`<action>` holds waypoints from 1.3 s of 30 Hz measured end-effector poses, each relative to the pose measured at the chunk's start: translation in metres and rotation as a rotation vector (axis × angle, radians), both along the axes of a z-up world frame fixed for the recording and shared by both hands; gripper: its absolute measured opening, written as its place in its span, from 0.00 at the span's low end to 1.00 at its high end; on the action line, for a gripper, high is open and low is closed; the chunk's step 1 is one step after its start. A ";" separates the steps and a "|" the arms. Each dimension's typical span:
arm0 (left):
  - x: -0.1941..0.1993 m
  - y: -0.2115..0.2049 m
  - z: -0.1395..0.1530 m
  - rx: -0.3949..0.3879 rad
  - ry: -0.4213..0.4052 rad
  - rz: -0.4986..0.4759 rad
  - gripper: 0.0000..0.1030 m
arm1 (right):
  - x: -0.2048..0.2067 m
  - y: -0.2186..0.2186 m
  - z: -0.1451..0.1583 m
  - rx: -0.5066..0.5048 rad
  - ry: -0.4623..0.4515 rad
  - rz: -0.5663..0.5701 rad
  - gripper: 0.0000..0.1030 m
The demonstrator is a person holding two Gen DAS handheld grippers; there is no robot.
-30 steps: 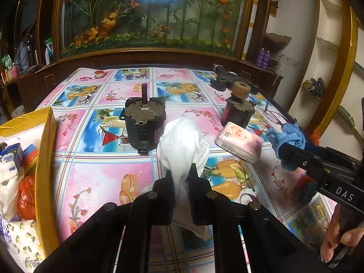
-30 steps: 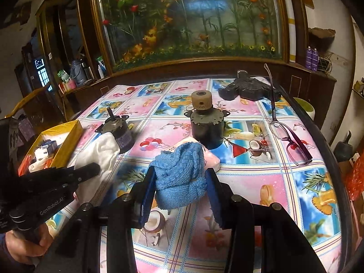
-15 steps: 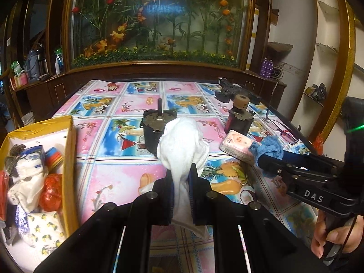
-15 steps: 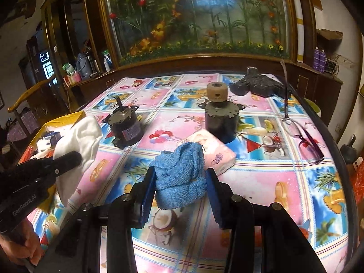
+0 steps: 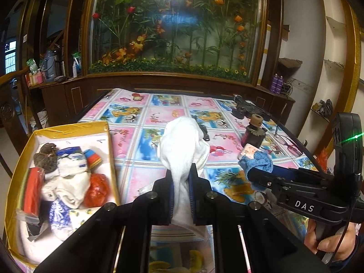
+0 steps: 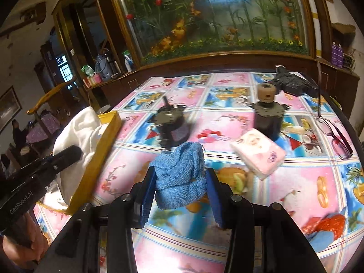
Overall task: Organize soft objects
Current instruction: 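Carry the white cloth and blue knit cloth over the yellow box with both grippers, then lower both cloths into the box and open both grippers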
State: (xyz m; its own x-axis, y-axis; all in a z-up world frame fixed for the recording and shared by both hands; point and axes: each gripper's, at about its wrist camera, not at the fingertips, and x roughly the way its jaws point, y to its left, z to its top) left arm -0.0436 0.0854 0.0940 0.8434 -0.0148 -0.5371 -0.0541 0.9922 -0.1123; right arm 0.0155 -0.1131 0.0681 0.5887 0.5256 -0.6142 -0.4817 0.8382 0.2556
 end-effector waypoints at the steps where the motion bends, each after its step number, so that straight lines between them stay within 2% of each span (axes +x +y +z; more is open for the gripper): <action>1: -0.002 0.005 0.000 0.001 -0.001 0.010 0.10 | -0.001 0.009 0.001 -0.003 -0.001 0.013 0.46; 8: -0.018 0.052 -0.002 -0.028 -0.002 0.099 0.10 | -0.010 0.076 0.010 -0.051 -0.021 0.118 0.46; 22: -0.046 0.149 -0.029 -0.078 0.046 0.290 0.10 | -0.024 0.192 0.008 -0.112 -0.013 0.282 0.46; 30: -0.054 0.172 -0.044 -0.087 0.084 0.337 0.10 | -0.022 0.238 0.000 -0.144 0.004 0.320 0.46; 39: -0.049 0.183 -0.050 -0.093 0.123 0.356 0.10 | -0.010 0.264 -0.013 -0.168 0.038 0.323 0.46</action>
State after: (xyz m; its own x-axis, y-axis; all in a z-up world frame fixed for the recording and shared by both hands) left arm -0.0925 0.2683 0.0439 0.7341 0.2143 -0.6443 -0.4122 0.8946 -0.1722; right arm 0.0051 0.1506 0.0554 0.3838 0.5708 -0.7259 -0.7215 0.6760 0.1501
